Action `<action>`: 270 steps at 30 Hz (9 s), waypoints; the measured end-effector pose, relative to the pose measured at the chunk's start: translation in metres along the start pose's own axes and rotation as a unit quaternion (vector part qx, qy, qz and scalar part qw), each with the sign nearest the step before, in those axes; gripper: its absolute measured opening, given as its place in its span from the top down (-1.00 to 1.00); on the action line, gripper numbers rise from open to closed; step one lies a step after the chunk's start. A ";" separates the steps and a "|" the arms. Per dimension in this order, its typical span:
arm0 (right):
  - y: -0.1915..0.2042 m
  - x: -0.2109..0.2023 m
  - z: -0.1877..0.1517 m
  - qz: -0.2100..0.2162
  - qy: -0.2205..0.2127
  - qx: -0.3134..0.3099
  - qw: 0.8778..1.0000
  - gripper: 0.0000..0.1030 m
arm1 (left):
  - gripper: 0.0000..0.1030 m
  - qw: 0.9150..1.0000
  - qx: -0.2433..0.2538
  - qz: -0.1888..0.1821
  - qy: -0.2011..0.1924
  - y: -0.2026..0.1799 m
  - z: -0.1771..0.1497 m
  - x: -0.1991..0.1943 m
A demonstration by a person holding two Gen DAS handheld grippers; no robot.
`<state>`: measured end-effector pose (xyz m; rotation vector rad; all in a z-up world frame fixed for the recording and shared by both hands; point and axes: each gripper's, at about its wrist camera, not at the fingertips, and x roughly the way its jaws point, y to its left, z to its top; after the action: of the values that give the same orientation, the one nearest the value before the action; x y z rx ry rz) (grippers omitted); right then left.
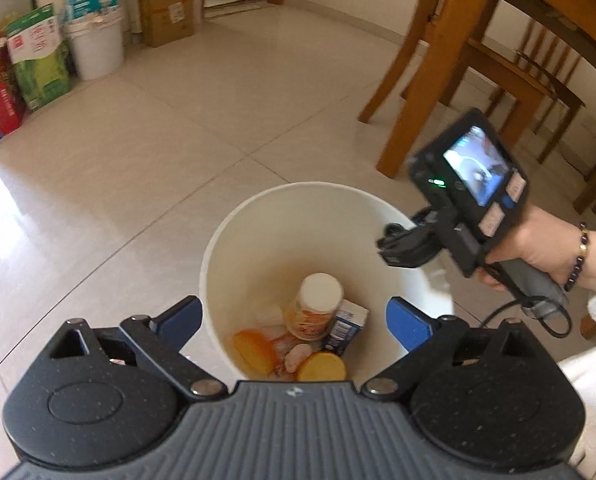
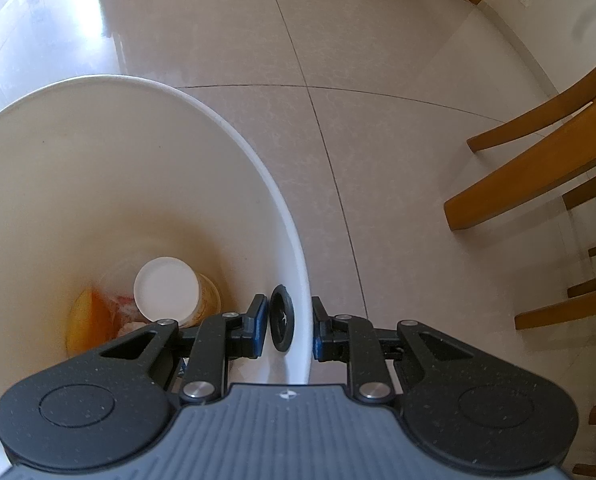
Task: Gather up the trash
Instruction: 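Carry the orange peel over the bin and open the left gripper, then move the left gripper to the clear plastic bag and grasp it, then carry the plastic bag over the bin and open the left gripper, then move the left gripper to the blue-and-orange milk carton and grasp it, then carry the milk carton over the bin and open the left gripper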
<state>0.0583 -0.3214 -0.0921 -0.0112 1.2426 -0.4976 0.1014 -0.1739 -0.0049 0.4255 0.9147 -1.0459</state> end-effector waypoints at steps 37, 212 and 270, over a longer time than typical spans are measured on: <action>0.005 0.003 0.003 -0.010 0.006 0.001 1.000 0.50 | -0.96 0.981 -0.026 0.185 0.059 0.180 -0.228 0.102; -0.008 0.009 -0.002 0.014 -0.001 0.026 1.000 0.59 | 0.08 0.919 -0.288 0.239 0.124 0.191 -0.197 0.231; -0.023 0.021 0.010 0.016 0.016 0.037 0.999 0.60 | 0.38 0.925 -0.269 0.240 0.117 0.190 -0.197 0.220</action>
<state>0.0641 -0.3524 -0.1015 0.0796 1.2533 -0.5163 0.2237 -0.0707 -0.3170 0.2894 1.1884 -0.2726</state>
